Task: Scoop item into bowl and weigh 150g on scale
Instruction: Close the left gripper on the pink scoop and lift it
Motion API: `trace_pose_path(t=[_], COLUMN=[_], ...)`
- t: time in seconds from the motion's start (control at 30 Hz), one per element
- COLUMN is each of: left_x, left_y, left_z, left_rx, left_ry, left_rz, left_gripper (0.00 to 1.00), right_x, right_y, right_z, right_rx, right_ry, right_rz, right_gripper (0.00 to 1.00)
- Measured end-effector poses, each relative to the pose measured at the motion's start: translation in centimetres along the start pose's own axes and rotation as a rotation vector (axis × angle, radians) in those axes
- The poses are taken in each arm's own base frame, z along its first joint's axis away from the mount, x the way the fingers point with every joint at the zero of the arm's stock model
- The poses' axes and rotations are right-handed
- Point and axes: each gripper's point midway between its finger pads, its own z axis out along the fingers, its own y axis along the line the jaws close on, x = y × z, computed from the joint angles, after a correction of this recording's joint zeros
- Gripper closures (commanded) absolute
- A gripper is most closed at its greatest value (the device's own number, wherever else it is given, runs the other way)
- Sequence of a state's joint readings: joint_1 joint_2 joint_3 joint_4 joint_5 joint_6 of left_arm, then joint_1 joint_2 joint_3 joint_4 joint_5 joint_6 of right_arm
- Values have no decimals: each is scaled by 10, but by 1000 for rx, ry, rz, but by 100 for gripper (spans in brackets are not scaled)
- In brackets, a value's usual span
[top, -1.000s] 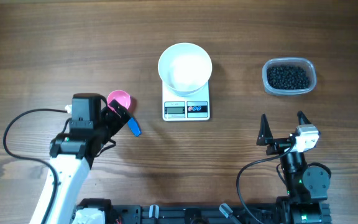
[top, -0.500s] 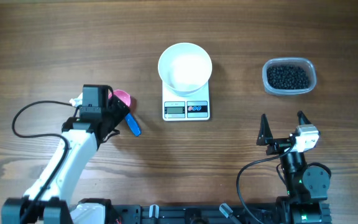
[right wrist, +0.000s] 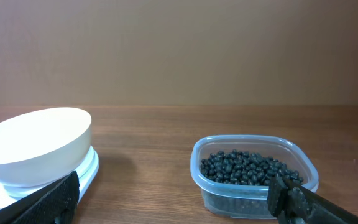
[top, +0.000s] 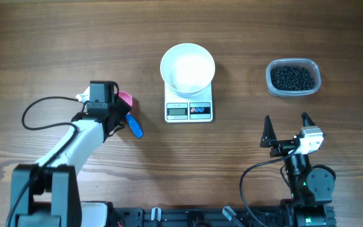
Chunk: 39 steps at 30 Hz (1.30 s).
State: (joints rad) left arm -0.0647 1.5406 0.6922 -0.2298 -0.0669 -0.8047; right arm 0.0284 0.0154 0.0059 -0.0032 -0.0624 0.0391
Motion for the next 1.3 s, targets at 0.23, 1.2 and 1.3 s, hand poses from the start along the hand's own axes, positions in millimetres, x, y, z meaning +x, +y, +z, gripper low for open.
trace_pose_path(t=[0.23,1.2,1.3], left_x=[0,19,18], left_y=[1,40,35], left_z=[10,-69,-86], left_rx=[-6,-121,-66], left_ry=[0,59,54], left_rz=[-1,-275,-320], left_gripper=[92,96,96], right_x=[0,0,0], right_y=[0,0,0], right_z=[0,0,0], right_rx=[0,0,0], right_ry=[0,0,0], right_rz=[0,0,0], right_gripper=[0,0,0])
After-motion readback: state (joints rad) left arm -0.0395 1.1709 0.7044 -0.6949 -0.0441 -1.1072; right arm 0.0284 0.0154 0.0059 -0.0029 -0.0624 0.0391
